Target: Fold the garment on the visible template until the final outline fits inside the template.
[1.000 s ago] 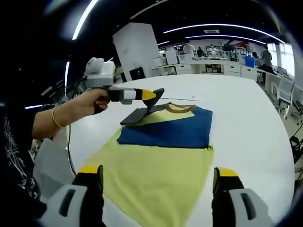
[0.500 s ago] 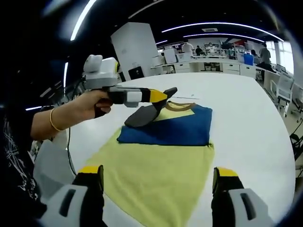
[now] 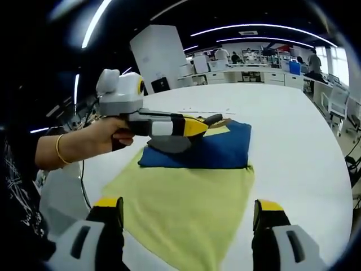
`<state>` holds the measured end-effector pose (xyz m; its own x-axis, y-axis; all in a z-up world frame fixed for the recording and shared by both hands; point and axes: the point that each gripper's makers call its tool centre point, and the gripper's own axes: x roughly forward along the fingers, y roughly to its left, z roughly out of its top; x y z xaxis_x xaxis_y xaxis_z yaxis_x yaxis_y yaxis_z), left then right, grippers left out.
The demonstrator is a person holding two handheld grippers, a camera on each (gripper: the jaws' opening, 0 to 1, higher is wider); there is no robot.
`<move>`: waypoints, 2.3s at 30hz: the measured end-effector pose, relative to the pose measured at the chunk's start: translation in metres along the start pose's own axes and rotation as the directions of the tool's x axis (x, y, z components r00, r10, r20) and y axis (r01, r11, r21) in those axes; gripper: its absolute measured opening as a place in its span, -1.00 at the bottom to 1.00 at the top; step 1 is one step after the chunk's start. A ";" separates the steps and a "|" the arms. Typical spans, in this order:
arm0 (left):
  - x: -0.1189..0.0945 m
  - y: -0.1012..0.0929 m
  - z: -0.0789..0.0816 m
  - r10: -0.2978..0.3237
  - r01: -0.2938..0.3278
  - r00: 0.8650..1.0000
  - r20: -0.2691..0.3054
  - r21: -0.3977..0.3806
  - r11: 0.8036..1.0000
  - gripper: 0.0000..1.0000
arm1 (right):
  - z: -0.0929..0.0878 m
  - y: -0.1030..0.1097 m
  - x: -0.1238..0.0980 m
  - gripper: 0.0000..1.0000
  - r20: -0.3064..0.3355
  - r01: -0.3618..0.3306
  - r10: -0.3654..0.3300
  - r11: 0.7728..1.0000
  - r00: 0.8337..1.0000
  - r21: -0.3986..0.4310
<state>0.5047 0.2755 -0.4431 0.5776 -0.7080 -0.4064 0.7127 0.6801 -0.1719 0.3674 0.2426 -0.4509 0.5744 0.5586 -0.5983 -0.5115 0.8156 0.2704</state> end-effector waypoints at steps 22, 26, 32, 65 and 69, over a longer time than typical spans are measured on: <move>0.013 -0.023 -0.036 -0.097 0.103 0.993 -0.062 0.094 0.990 -0.32 | -0.005 -0.002 0.001 0.92 -0.015 0.009 -0.009 1.000 1.000 0.025; 0.009 -0.021 -0.036 -0.097 0.103 0.993 -0.062 0.098 0.990 -0.03 | -0.006 -0.003 0.001 0.92 -0.016 0.014 -0.013 0.999 1.000 0.033; -0.002 -0.003 -0.035 -0.070 0.074 0.996 -0.050 0.088 0.993 0.28 | -0.006 -0.005 0.001 0.92 -0.015 0.022 -0.021 0.999 1.000 0.030; -0.113 0.072 -0.060 0.059 -0.046 0.995 -0.080 0.158 0.986 0.98 | -0.027 -0.007 0.013 0.83 -0.097 0.061 -0.060 0.998 0.993 0.001; -0.128 0.076 -0.075 0.065 -0.047 0.992 -0.107 0.165 0.985 0.98 | -0.038 -0.008 0.012 0.80 -0.116 0.074 -0.074 0.997 0.990 -0.007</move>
<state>0.4550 0.4319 -0.4710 0.5770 -0.6378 -0.5102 0.7406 0.6720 -0.0024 0.3538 0.2374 -0.4888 0.5326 0.4753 -0.7003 -0.4722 0.8535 0.2202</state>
